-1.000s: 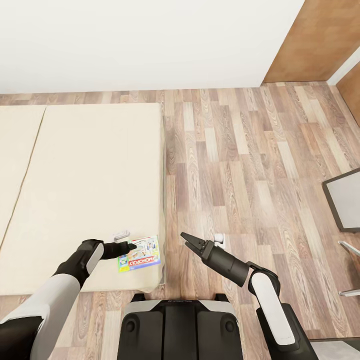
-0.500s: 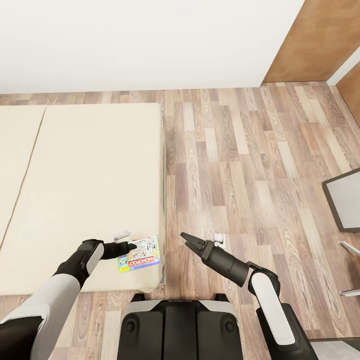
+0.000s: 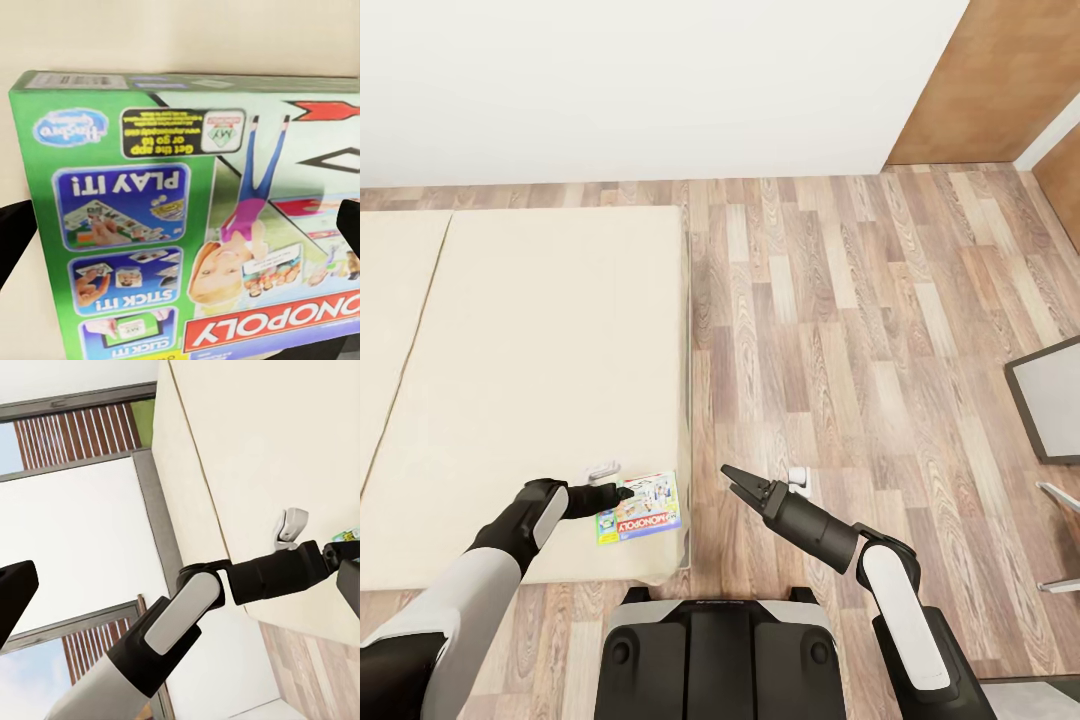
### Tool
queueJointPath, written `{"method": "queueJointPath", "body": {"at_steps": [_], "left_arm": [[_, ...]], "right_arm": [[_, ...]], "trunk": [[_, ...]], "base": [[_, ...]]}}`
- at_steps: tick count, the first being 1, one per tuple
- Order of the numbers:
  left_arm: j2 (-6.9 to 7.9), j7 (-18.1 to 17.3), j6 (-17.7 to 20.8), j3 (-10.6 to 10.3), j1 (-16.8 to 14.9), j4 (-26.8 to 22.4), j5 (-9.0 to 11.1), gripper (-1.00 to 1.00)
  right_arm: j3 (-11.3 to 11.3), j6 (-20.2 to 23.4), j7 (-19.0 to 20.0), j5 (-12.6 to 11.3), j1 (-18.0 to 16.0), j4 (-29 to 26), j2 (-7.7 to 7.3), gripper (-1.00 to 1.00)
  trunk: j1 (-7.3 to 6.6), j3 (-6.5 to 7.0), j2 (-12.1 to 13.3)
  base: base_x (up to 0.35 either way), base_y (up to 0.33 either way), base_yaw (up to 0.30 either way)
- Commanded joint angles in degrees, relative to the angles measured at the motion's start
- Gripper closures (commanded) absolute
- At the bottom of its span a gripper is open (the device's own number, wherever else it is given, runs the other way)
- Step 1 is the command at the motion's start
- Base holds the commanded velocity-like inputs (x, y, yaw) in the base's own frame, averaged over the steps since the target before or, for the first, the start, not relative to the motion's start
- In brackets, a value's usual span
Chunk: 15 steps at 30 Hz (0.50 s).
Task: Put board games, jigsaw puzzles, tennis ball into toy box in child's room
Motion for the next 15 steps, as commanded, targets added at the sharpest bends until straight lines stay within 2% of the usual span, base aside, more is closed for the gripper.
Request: {"method": "queueJointPath", "body": {"at_steps": [1,15], "left_arm": [[-0.02,-0.2,0.4,0.3,0.0,-0.1,0.1,-1.0],[-0.02,-0.3,0.3,0.3,0.0,0.0,0.1,-1.0]], "right_arm": [[-0.1,0.2,0.2,0.1,0.0,0.0,0.04,-1.0],[-0.1,0.2,0.2,0.2,0.0,0.0,0.05,-1.0]], "trunk": [[0.03,-0.06,-0.1],[0.03,-0.06,-0.1]], "base": [[0.0,0.0,0.0],[0.0,0.0,0.0]]}}
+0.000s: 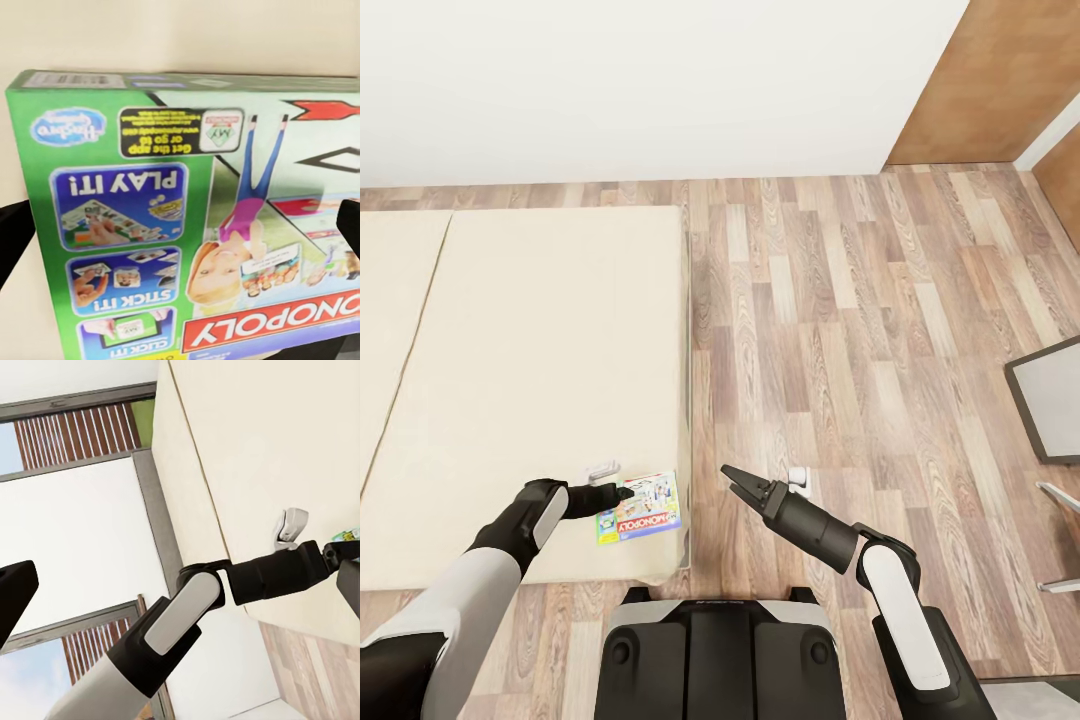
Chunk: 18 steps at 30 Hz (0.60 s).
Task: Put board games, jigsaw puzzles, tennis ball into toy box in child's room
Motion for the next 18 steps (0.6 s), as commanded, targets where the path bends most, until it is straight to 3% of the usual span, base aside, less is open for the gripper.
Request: {"method": "queueJointPath", "body": {"at_steps": [1,18], "left_arm": [[-0.02,-0.2,0.4,0.3,0.0,-0.1,0.1,-1.0],[-0.05,-0.7,0.4,0.3,0.0,0.1,0.3,-1.0]], "right_arm": [[-0.1,0.2,0.2,0.1,0.0,0.0,0.03,-1.0],[-0.1,0.2,0.2,0.1,0.0,0.0,0.03,-1.0]], "trunk": [[0.03,-0.06,-0.1],[0.03,-0.06,-0.1]], "base": [[0.0,0.0,0.0],[0.0,0.0,0.0]]}}
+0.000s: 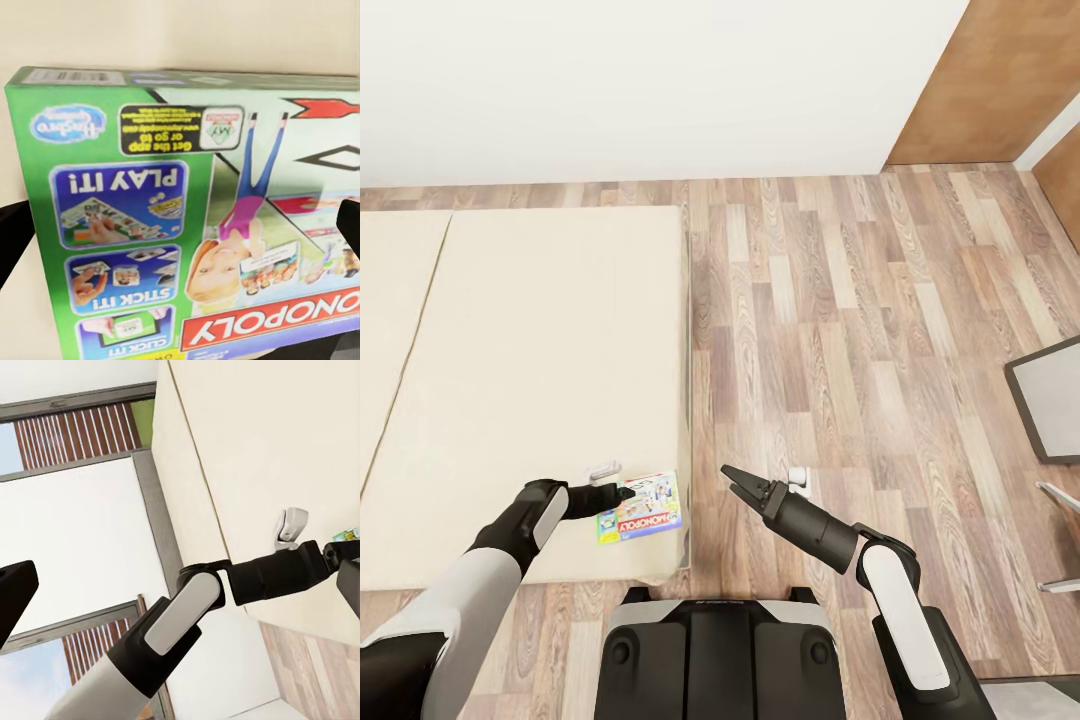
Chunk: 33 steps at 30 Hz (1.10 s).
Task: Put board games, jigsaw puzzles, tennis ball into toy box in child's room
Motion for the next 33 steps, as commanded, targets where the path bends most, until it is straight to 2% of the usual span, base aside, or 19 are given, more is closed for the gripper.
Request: {"method": "queueJointPath", "body": {"at_steps": [1,9,17,33], "left_arm": [[-0.04,-0.2,0.4,0.3,0.0,-0.1,0.1,-1.0],[-0.44,-0.4,0.5,0.3,0.0,0.0,0.1,-1.0],[-0.85,-3.2,0.5,0.3,0.0,0.0,0.1,-1.0],[-0.87,-3.5,0.4,0.3,0.0,0.0,0.0,-1.0]], "right_arm": [[-0.1,0.2,0.2,0.1,0.0,0.0,0.03,-1.0],[-0.1,0.2,0.2,0.2,0.0,0.0,0.02,-1.0],[-0.1,0.2,0.2,0.2,0.0,0.0,0.03,-1.0],[-0.1,0.2,0.2,0.2,0.0,0.0,0.03,-1.0]], "trunk": [[0.03,-0.06,-0.1],[0.03,-0.06,-0.1],[0.03,-0.06,-0.1],[0.03,-0.06,-0.1]], "base": [[0.0,0.0,0.0],[0.0,0.0,0.0],[0.0,0.0,0.0],[0.0,0.0,0.0]]}}
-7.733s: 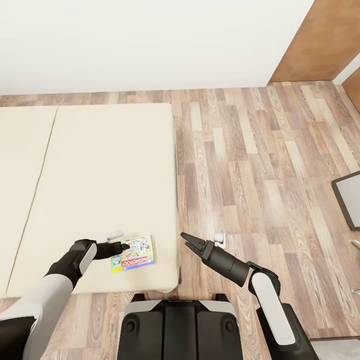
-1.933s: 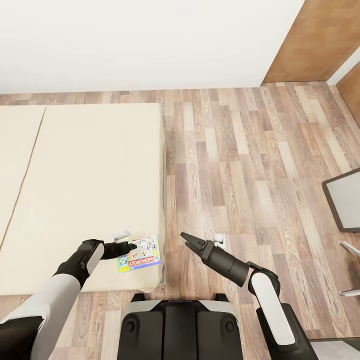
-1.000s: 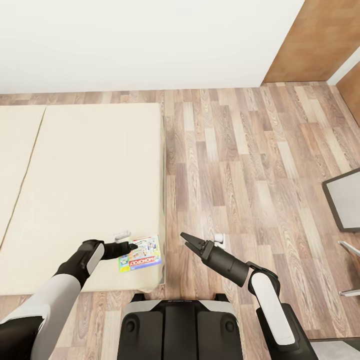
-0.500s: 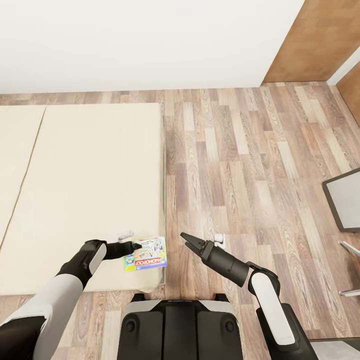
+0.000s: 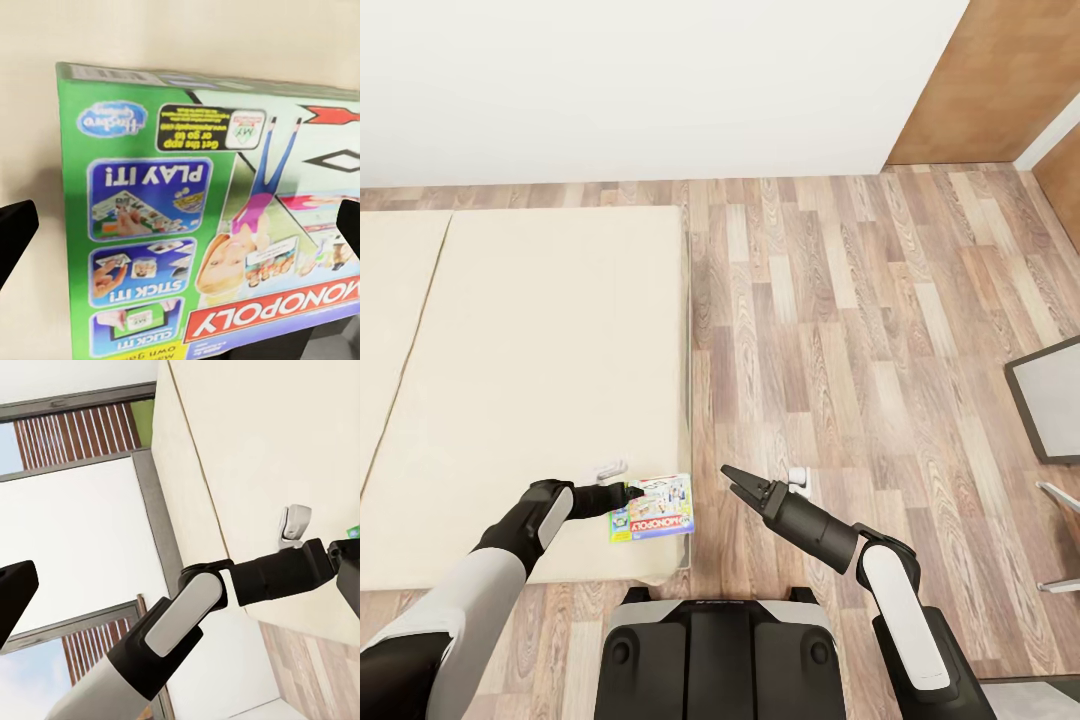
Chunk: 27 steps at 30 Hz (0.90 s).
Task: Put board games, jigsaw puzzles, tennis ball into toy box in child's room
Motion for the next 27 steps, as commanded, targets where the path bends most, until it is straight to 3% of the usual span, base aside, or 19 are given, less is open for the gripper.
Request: {"method": "queueJointPath", "body": {"at_steps": [1,21,27], "left_arm": [[-0.02,-0.1,0.4,0.3,0.0,-0.1,0.1,-1.0],[-0.02,-0.3,0.5,0.3,0.0,-0.1,0.2,-1.0],[-0.06,-2.1,0.5,0.3,0.0,0.0,0.1,-1.0]], "right_arm": [[-0.1,0.2,0.2,0.1,0.0,0.0,0.03,-1.0],[-0.1,0.2,0.2,0.1,0.0,0.0,0.01,-1.0],[-0.1,0.2,0.2,0.1,0.0,0.0,-0.01,-1.0]], "trunk": [[0.03,-0.06,-0.1],[0.03,-0.06,-0.1],[0.03,-0.06,-0.1]], "base": [[0.0,0.0,0.0],[0.0,0.0,0.0],[0.0,0.0,0.0]]}}
